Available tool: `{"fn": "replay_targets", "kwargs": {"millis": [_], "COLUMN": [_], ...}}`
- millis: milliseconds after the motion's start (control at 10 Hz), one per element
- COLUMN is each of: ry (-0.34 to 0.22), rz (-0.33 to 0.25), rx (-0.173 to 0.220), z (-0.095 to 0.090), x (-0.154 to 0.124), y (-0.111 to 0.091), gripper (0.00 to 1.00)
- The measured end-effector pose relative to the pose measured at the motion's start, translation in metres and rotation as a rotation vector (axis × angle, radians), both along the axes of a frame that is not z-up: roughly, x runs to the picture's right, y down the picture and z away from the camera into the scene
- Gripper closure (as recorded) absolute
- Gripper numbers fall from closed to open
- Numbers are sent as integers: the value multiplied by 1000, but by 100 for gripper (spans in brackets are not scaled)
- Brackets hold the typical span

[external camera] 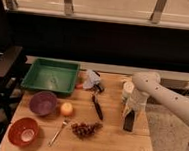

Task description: Place eraser in purple bowl

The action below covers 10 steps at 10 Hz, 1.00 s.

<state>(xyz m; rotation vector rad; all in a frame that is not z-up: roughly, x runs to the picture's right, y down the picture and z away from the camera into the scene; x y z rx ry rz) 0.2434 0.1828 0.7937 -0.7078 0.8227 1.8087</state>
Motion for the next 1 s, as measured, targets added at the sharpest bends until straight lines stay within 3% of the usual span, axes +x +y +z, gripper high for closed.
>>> {"fn": "replay_targets", "kwargs": {"millis": [200, 400, 700, 900, 1000], "ry": [-63, -156, -338, -480, -514], "rz": [-10, -21, -52, -66, -70], "rx": [50, 73, 104, 146, 162], "z": [-22, -33, -46, -54, -57], "x": [-11, -32, -101, -157, -173], "y": [-34, -50, -67, -79, -83], "gripper": [100, 100, 100, 100, 100]}}
